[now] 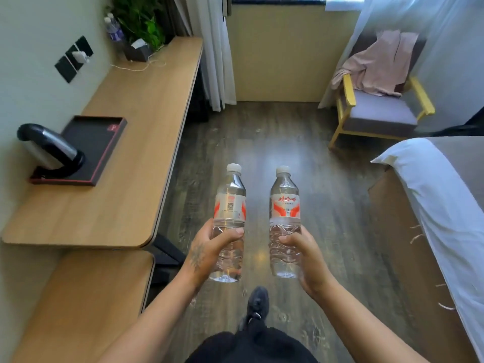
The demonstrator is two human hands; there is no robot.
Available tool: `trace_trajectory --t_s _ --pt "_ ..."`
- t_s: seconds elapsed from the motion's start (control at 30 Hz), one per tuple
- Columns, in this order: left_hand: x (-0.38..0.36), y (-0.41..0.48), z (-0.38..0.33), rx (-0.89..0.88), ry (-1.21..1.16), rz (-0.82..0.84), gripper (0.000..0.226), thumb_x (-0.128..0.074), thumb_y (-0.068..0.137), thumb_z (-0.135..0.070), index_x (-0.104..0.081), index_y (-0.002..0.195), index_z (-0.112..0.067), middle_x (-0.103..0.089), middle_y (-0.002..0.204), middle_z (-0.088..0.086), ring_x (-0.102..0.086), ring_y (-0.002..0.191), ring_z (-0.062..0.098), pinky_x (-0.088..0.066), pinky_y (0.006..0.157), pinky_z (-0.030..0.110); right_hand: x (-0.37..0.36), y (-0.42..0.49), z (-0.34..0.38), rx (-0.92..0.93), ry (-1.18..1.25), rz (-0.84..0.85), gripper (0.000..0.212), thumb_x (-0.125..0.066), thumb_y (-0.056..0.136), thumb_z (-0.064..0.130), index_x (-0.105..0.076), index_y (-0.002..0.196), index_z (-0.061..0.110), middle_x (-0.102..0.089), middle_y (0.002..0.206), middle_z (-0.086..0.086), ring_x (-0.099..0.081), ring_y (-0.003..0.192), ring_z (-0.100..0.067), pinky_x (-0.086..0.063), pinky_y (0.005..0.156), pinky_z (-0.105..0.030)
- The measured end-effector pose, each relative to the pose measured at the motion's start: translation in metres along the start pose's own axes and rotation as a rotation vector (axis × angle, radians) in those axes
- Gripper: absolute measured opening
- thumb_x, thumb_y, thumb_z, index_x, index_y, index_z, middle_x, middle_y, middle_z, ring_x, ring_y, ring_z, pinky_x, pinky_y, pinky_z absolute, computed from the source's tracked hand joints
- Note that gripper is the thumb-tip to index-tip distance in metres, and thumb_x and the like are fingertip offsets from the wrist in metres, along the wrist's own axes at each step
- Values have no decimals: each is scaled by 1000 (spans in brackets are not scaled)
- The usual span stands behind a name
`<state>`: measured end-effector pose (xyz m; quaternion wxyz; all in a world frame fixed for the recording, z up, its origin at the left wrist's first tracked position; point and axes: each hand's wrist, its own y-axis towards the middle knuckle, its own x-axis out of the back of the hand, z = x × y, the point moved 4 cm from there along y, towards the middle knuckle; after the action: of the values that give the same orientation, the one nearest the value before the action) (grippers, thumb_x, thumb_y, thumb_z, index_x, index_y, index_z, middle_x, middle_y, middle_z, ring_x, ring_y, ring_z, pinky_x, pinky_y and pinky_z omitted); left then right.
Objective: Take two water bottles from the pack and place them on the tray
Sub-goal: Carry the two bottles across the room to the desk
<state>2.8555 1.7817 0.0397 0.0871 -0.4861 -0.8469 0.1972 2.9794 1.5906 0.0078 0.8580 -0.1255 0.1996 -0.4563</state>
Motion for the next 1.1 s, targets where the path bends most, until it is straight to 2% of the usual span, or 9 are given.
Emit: trace_trajectory --t_s 0.07,0.17,0.3,0.47,0.63,0.77,0.9,1.03,1.1 --pt "-5 40 -23 0 -11 -4 60 -86 69 -52 -74 122 -27 -86 103 0 -83 89 19 -63 72 30 4 42 23 -10 7 3 63 -76 63 28 -69 121 6 -81 98 -10 -79 85 -23 -65 70 -33" --pt "-9 92 -53 2 -13 -8 63 -85 69 -53 -73 125 -27 -86 107 2 -84 95 22 -64 74 30 6 98 54 -13 36 8 59 -76 61 28 -70 116 7 -81 94 -8 -79 80 -21 -65 66 -31" --pt "-7 164 -85 7 -46 -28 62 -86 67 -51 -74 123 -25 -86 105 3 -83 94 24 -62 77 34 3 167 89 -26 41 7 64 -75 63 27 -69 121 2 -78 102 -17 -76 89 -32 -65 75 -40" --pt "2 272 -126 12 -51 -16 67 -85 64 -52 -73 122 -23 -86 96 -5 -83 84 14 -61 72 29 -3 270 130 -27 -49 -41 52 -69 75 19 -66 125 4 -72 122 -33 -68 114 -57 -55 101 -67" --pt "22 385 -172 21 -35 -3 66 -84 62 -55 -73 121 -27 -86 98 -5 -83 90 19 -61 78 34 -17 374 171 -42 -81 -72 49 -66 77 18 -66 125 7 -72 123 -31 -66 117 -54 -52 105 -67" --pt "34 460 -214 26 -52 8 69 -85 61 -57 -72 123 -29 -85 98 -5 -80 94 23 -62 86 43 -28 446 214 -29 -96 -93 59 -72 72 26 -64 128 9 -73 125 -27 -70 118 -49 -55 105 -63" --pt "33 522 -247 27 -40 23 79 -83 60 -56 -70 130 -23 -81 107 2 -78 99 27 -60 97 53 -31 505 241 -30 -69 -52 64 -75 64 36 -67 123 14 -81 110 -9 -79 100 -29 -63 91 -45" --pt "29 580 -274 22 -28 15 54 -84 62 -55 -79 112 -37 -86 100 -2 -82 94 24 -64 92 50 -26 564 268 -33 -13 -34 52 -74 66 26 -67 117 15 -83 94 1 -81 86 -19 -66 74 -31" --pt "25 611 -288 8 -7 10 55 -84 61 -55 -78 112 -35 -86 99 -2 -82 96 27 -64 90 49 -22 598 281 -37 -23 -25 52 -73 66 26 -67 117 14 -82 92 1 -80 83 -19 -66 72 -32"
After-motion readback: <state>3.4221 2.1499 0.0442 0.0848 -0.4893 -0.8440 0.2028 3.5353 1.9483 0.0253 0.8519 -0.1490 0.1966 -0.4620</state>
